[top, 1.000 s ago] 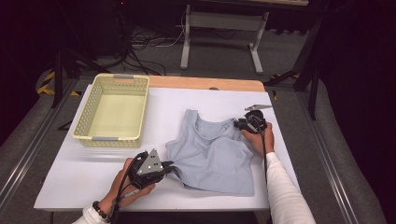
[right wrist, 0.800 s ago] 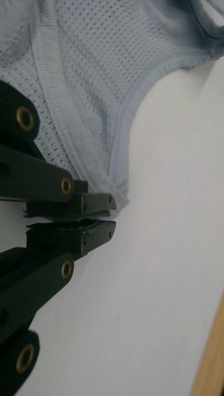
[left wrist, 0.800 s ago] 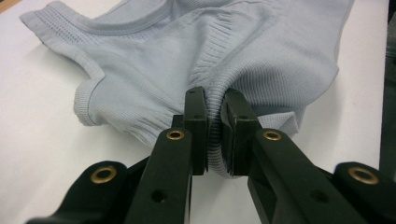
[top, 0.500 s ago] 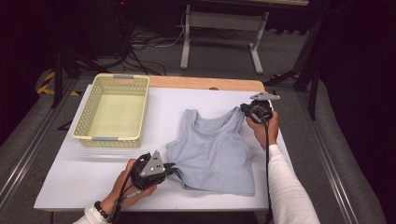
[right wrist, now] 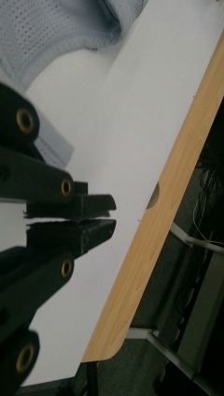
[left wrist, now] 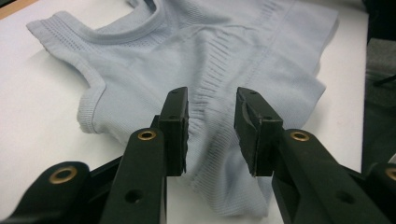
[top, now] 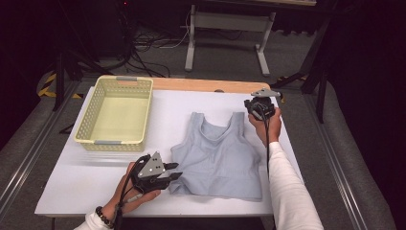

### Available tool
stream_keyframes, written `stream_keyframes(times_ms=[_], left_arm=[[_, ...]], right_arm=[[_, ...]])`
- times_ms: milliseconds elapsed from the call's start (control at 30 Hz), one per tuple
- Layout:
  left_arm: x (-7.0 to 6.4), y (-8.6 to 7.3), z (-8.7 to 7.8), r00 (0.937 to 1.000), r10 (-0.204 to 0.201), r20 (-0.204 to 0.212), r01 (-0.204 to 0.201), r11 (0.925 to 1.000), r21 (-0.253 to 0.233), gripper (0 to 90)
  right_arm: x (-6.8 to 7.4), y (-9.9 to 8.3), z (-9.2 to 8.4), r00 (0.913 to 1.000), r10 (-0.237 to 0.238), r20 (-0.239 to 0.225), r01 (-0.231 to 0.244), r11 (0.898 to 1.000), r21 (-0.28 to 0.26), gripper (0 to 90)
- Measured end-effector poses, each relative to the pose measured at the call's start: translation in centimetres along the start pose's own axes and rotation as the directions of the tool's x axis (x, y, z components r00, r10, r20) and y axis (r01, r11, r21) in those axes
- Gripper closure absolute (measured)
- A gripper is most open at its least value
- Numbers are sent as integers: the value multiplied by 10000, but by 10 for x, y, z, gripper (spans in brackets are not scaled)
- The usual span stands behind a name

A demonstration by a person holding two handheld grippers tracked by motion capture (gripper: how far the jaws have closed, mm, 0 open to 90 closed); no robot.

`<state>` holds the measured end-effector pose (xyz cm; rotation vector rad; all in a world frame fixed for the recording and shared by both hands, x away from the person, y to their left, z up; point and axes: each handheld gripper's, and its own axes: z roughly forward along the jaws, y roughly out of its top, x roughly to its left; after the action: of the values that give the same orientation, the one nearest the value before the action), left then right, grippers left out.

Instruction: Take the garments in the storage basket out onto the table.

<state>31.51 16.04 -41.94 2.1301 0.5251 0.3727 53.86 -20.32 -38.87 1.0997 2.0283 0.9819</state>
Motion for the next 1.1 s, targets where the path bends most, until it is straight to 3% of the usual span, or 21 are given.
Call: stream_keyframes(times_ms=[100,167,233,333,433,533,600,700,733,800,933,1000,1100], left_arm=[[-1,0,0,9997,79,-243,-76,9999,141,594],[-1,0,0,9996,7,-290,-3,9999,128,556],[-2,0,1,9993,82,-357,-76,9998,182,535],[-6,-2,2,9981,143,-605,-124,9994,323,424],[-11,-6,-1,9987,249,-455,-235,9992,313,345],[-13,-11,0,9994,88,-320,-73,9989,455,321],[-15,-15,4,9996,86,-287,-65,9974,711,320],[-17,-19,10,9995,155,-278,-124,9941,1074,329],[-18,-20,12,9996,160,-222,-134,9936,1123,331],[-19,-21,15,9997,171,-158,-149,9914,1303,337],[-16,-25,22,9998,150,-155,-123,9869,1607,398],[-14,-26,24,9999,110,-130,-87,9864,1643,497],[-12,-28,27,10000,-5,-76,19,9835,1808,549]], right_arm=[[5,-2,-5,9995,-319,21,319,9995,42,833],[8,-5,-13,9996,-289,-76,289,9995,-117,826],[13,-8,-23,9990,-282,-354,272,9992,-287,818],[22,-16,-41,9971,-341,-686,309,9984,-478,799],[30,-31,-61,9938,-340,-1060,275,9977,-621,784],[35,-52,-79,9888,-166,-1486,64,9976,-688,747],[38,-71,-90,9873,-46,-1589,-69,9974,-715,710],[42,-90,-100,9870,-225,-1593,192,9996,-226,616],[42,-96,-104,9860,-40,-1666,0,9997,-240,613],[43,-106,-111,9809,182,-1935,-206,9997,-101,568],[49,-118,-119,9784,345,-2040,-326,9994,124,516],[53,-123,-117,9822,3,-1880,74,9992,401,505],[53,-128,-110,9882,-279,-1506,387,9969,692,500]])
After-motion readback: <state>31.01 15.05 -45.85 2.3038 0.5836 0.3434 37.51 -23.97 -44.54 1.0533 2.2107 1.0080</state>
